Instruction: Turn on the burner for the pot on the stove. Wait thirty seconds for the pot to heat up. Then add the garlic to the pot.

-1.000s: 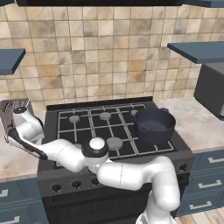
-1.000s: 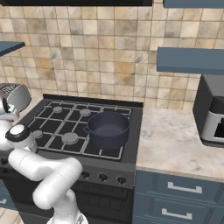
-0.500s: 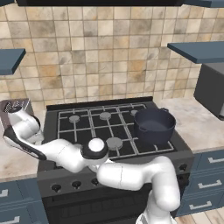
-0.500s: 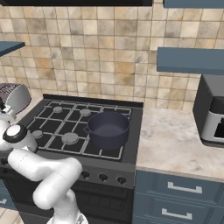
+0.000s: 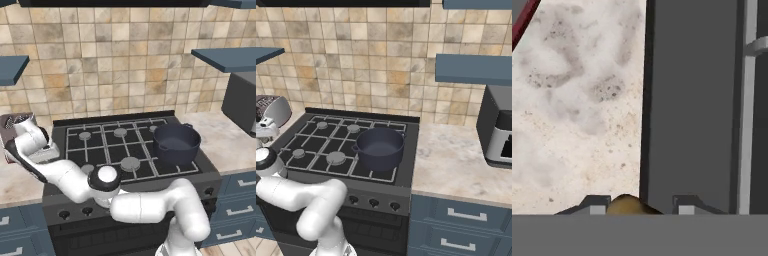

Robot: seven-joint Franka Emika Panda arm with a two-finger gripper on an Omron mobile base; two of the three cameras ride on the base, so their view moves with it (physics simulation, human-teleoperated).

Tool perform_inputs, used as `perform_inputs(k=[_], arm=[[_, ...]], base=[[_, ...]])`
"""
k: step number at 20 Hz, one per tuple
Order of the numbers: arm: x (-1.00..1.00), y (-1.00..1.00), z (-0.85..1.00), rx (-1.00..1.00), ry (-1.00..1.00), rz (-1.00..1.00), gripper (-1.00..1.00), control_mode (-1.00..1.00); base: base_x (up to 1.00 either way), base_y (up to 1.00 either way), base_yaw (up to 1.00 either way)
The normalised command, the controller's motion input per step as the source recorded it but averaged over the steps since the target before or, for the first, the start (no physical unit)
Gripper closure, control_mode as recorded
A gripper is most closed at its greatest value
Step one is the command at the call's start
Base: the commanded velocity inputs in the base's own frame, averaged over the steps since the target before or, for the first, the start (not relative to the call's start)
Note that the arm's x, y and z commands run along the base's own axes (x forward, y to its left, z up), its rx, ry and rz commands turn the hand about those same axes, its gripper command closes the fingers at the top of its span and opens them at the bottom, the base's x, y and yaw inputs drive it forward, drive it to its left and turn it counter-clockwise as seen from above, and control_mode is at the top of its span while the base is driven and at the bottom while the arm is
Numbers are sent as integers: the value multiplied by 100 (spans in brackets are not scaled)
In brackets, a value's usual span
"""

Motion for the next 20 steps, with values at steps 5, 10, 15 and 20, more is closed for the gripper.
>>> perform_inputs(k=[5,10,15,20], arm=[[-39,-100,-51,10,-22,0,100,-100],[-25,-100,39,13,-34,0,100,-100],[0,-100,67,20,-3,0,100,-100],[0,-100,43,22,8,-1,100,-100]], base=[[0,0,0],[0,0,0],[0,0,0],[0,0,0]])
